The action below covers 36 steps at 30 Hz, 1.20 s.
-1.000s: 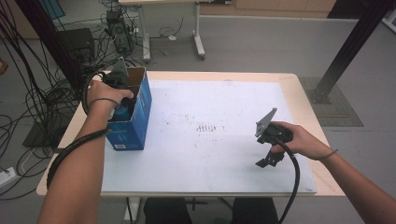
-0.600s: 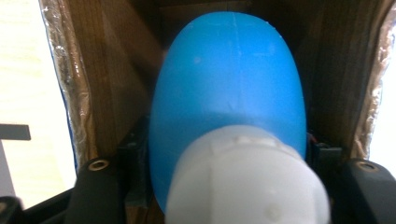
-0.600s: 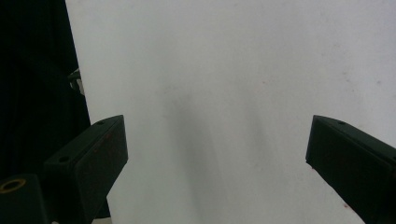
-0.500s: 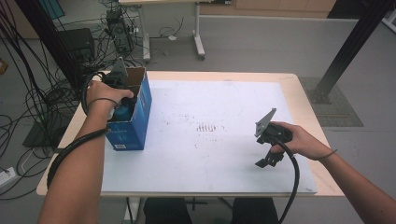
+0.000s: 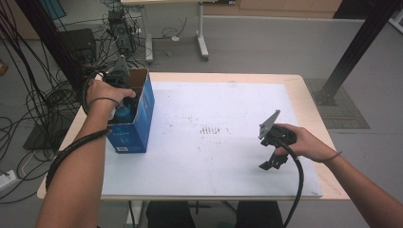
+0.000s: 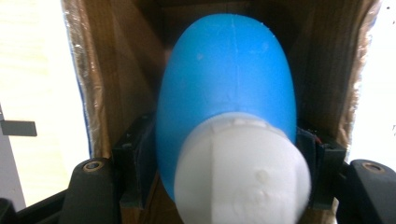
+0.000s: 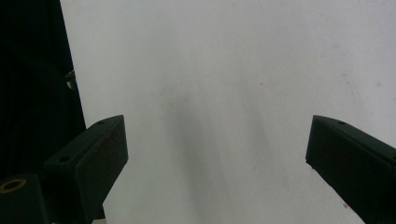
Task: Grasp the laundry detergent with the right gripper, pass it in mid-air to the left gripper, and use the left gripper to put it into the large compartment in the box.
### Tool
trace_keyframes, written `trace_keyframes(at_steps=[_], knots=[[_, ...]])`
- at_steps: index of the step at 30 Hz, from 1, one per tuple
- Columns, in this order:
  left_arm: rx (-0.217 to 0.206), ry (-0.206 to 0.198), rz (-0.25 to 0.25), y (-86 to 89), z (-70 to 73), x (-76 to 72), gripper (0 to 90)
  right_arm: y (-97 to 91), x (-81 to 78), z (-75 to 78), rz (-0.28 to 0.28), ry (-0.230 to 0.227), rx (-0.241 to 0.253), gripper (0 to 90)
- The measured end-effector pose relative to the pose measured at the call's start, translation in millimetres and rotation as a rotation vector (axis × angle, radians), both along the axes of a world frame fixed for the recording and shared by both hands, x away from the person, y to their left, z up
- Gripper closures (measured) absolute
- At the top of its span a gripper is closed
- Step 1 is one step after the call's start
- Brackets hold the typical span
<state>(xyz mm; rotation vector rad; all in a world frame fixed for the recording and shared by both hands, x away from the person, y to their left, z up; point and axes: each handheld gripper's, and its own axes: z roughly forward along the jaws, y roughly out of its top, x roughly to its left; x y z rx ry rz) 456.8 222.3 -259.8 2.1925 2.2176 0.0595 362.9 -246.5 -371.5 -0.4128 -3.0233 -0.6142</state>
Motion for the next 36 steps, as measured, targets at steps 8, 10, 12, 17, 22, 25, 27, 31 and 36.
trace_keyframes(at_steps=[8, 10, 12, 17, 22, 25, 27, 31, 36], knots=[[-0.019, -0.011, -0.007, -3.3, 12.2, -2.7, 33.0, 1.1, -0.4, 0.9, 0.002, -0.004, 0.001, 5.6], [-0.012, -0.016, -0.009, -3.9, 15.6, -3.5, 33.0, 1.1, -0.8, 1.3, 0.001, -0.006, 0.005, 5.6], [-0.010, -0.017, -0.008, -4.3, 18.4, -4.1, 33.3, 1.1, -1.5, 1.3, 0.001, -0.006, 0.007, 5.6], [0.003, -0.034, -0.009, -4.8, 30.3, -5.9, 33.3, 0.3, -3.0, 2.2, 0.003, -0.009, 0.006, 5.7], [0.007, -0.049, -0.016, -6.3, 44.4, -8.1, 33.1, 0.3, -3.9, 4.6, 0.000, -0.015, 0.005, 5.7], [0.009, -0.060, -0.026, -7.6, 54.2, -11.8, 32.4, 1.0, -5.1, 5.6, 0.001, -0.016, 0.004, 5.7], [0.010, -0.065, -0.030, -7.9, 59.1, -14.2, 31.7, 1.3, -5.6, 6.0, 0.002, -0.018, 0.002, 5.7], [0.008, -0.077, -0.028, -8.3, 69.9, -21.2, 29.6, 2.0, -7.5, 7.5, 0.001, -0.016, 0.004, 5.7], [0.016, -0.081, -0.035, -11.3, 79.7, -32.1, 25.2, 3.0, -9.4, 8.2, -0.001, -0.017, 0.012, 5.7]])
